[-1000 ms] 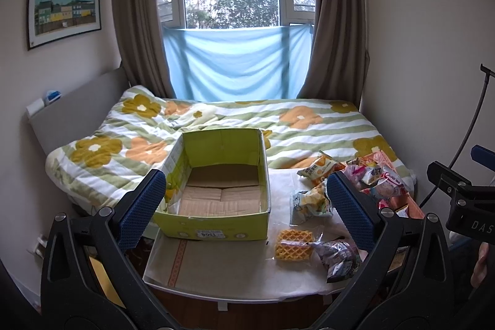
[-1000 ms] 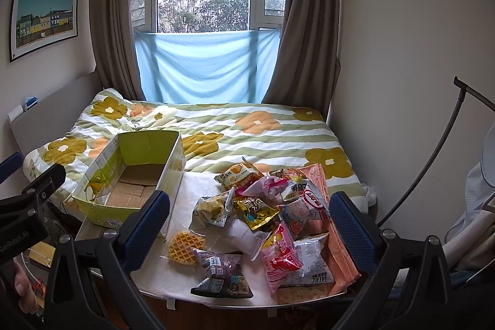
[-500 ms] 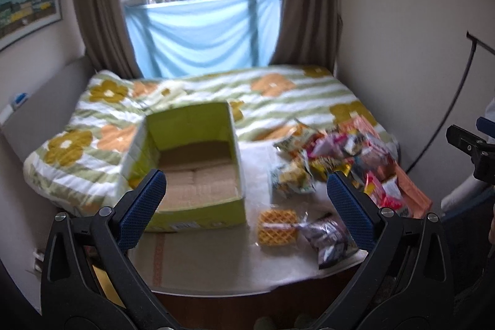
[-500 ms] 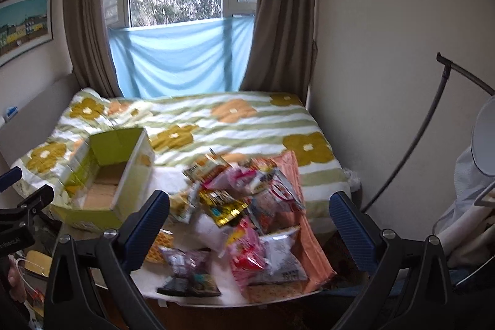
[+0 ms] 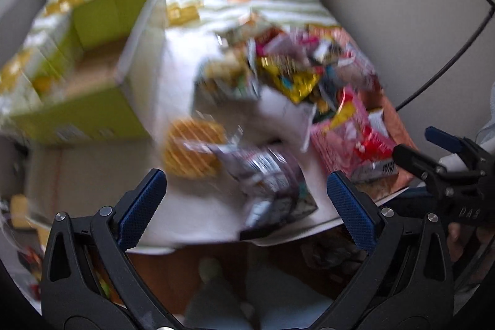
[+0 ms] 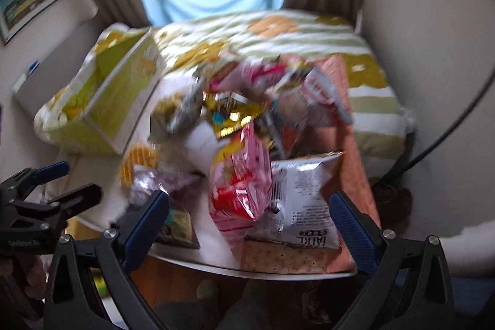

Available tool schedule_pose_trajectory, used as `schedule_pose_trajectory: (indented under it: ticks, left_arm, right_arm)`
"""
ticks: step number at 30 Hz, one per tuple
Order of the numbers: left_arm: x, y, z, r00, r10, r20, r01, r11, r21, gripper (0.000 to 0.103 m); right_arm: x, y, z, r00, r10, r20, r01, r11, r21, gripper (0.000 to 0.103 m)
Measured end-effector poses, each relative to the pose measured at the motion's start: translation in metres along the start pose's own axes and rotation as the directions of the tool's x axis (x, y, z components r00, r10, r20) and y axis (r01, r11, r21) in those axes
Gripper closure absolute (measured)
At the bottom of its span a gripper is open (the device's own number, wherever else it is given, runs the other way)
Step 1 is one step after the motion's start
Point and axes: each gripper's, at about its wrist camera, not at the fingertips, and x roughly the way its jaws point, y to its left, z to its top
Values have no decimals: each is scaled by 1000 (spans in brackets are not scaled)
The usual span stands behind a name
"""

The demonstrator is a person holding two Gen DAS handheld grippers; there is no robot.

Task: Organize snacks
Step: 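Grasp the purple snack bag with the left tool while the right tool grasps the pink-red bag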

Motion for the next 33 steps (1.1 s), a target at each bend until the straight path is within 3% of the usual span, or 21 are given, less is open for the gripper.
schedule_pose_trajectory:
  ticks: [5,9,16,23,33]
  left_arm:
    - [39,-8,-7,997,6,-70,-12,997,-76,6]
    - [63,-12,-12,995,-2,-105,-10,992,-123,15]
    - [87,-15,-18,990,-22,-137,-5,982,-190,28]
    - [92,-9,-19,984,-50,-168,6,968,-252,45]
    - [82,-11,-22,987,-20,-156,-18,972,-235,46]
  right_arm:
    - [33,-3,-10,996,64,-65,-73,987,-145,0]
    - [53,-2,-13,991,103,-87,-119,970,-212,0]
    - [72,1,-9,989,111,-94,-136,937,-322,6]
    - [84,2,-2,979,148,-141,-187,927,-325,19]
    - [93,2,-1,974,151,-167,-197,932,-305,42]
